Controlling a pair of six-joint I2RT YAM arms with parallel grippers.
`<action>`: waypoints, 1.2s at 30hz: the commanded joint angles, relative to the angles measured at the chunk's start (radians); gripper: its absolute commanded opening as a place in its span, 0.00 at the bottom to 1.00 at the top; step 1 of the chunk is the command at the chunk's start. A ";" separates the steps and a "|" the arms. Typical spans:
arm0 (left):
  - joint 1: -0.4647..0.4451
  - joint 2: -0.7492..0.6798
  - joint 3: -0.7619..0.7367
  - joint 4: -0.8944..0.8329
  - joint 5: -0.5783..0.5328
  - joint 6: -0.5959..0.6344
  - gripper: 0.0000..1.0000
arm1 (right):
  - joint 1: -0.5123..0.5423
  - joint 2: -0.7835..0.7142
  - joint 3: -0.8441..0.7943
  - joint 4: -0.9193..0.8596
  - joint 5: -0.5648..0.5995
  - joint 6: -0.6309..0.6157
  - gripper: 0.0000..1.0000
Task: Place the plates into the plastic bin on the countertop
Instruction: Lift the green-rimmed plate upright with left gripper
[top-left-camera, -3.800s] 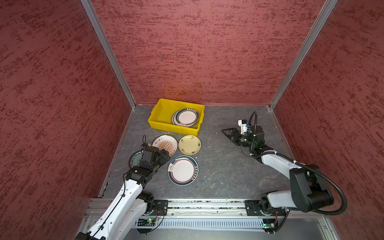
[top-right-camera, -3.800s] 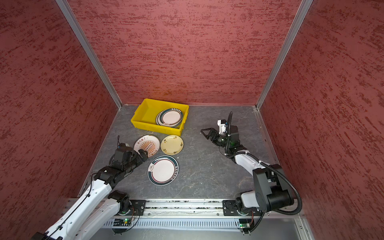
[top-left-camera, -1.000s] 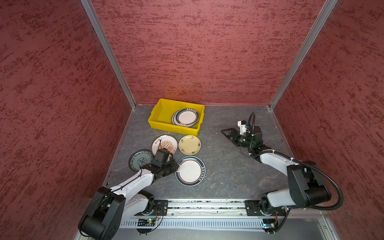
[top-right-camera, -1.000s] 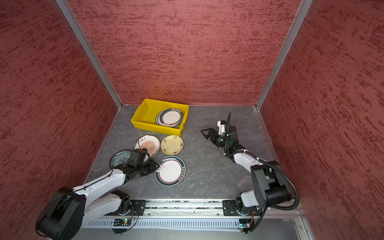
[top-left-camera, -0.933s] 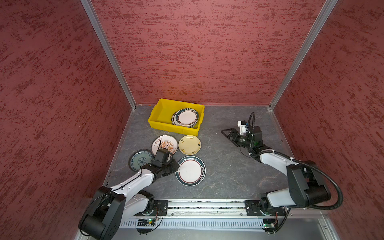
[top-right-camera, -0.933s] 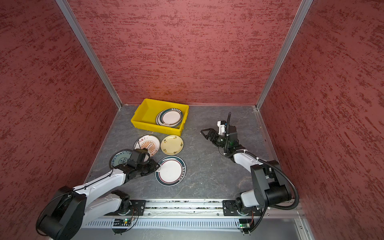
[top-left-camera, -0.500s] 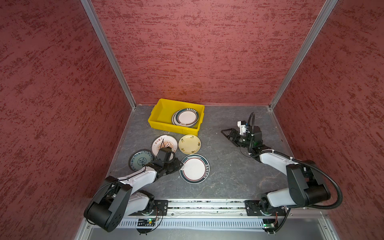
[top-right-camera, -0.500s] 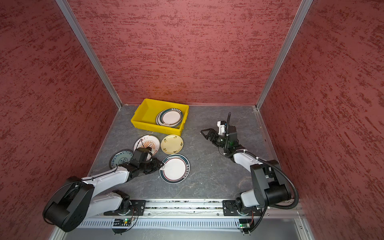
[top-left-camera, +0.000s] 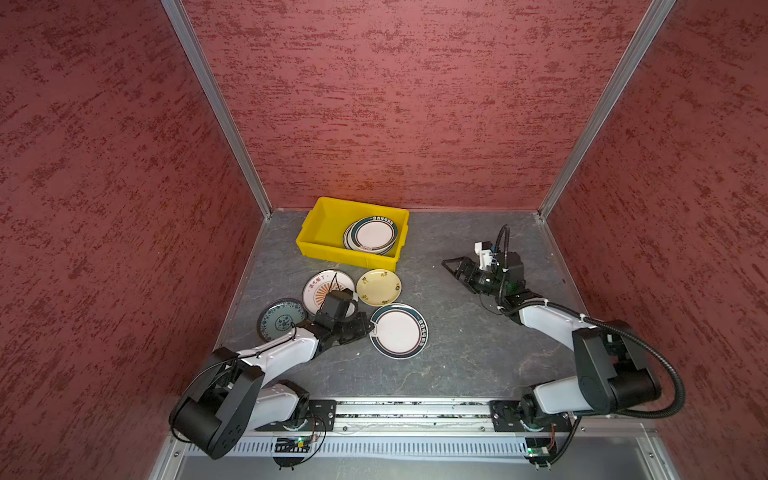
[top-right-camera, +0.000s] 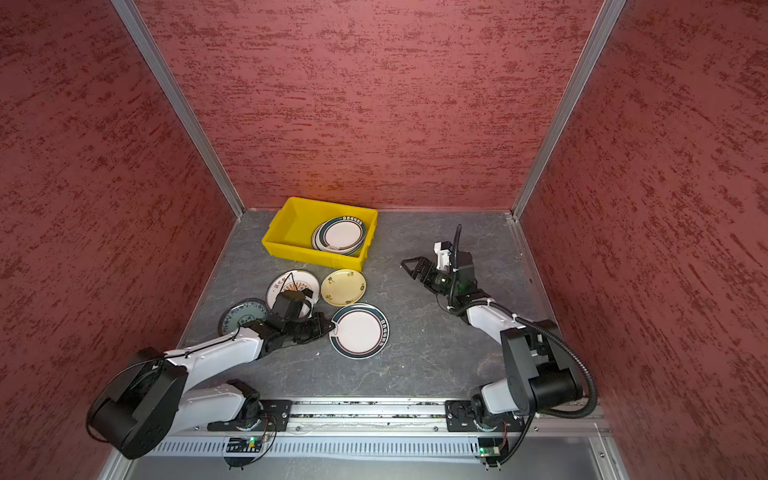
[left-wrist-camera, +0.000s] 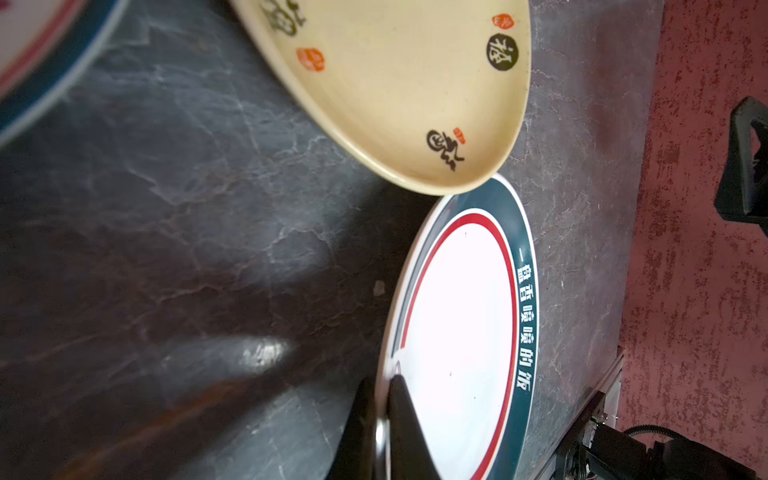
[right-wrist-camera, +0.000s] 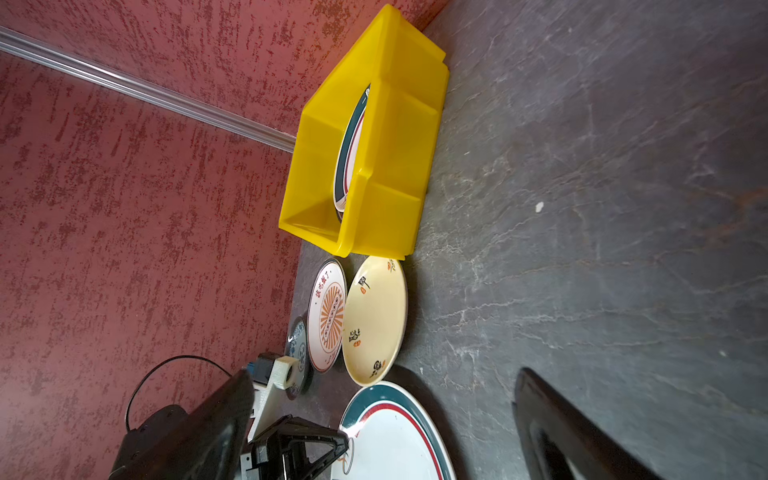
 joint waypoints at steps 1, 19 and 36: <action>-0.015 -0.007 0.016 -0.090 -0.055 0.024 0.00 | 0.006 0.006 0.025 0.031 -0.008 0.007 0.98; -0.029 -0.085 0.122 -0.157 -0.063 -0.006 0.00 | 0.006 0.017 -0.023 0.057 -0.013 -0.006 0.99; 0.022 -0.050 0.284 -0.089 -0.059 -0.030 0.00 | 0.005 -0.105 -0.064 -0.005 0.039 -0.072 0.99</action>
